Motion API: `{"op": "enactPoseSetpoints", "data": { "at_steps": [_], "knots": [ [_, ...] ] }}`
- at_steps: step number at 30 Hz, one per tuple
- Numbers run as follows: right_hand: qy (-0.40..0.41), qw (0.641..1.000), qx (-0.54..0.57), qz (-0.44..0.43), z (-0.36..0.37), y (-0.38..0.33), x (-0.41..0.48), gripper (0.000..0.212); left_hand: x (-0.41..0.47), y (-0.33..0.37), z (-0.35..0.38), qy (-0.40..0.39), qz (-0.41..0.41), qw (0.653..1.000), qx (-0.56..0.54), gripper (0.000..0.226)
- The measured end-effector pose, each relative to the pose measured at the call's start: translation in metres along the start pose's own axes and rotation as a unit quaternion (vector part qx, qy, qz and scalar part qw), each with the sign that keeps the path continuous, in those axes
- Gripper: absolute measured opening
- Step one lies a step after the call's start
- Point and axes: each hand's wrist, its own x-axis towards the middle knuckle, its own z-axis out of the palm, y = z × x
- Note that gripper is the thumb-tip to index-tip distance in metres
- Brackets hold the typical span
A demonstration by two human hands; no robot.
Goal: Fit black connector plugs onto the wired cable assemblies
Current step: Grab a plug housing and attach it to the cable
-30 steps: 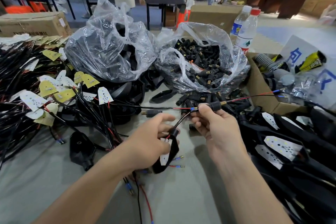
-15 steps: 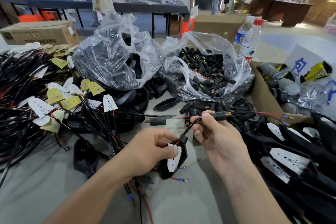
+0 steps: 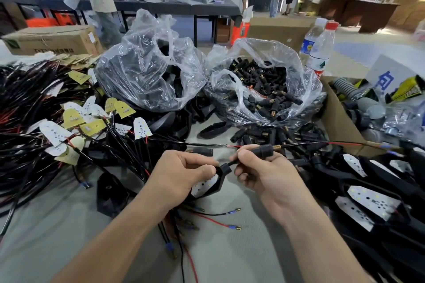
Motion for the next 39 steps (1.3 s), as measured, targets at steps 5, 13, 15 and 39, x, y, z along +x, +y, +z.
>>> {"op": "enactPoseSetpoints", "data": {
  "at_steps": [5,13,15,39],
  "knots": [
    [0.058,0.997,0.057,-0.002,0.005,0.002,0.002,0.018,-0.001,0.003,0.002,0.039,0.002,0.996,-0.076,0.009],
    [0.132,0.98,0.148,-0.019,0.006,0.001,0.007,0.008,-0.004,0.0,-0.003,-0.081,-0.049,0.993,-0.072,0.022],
    [0.143,0.983,0.114,-0.03,0.006,0.003,0.007,0.008,-0.003,-0.001,-0.005,-0.047,-0.037,0.996,-0.069,0.022],
    [0.005,0.995,0.08,0.064,-0.004,-0.002,0.0,0.024,0.0,-0.013,0.007,0.13,0.097,0.986,-0.028,0.021]
  ]
}}
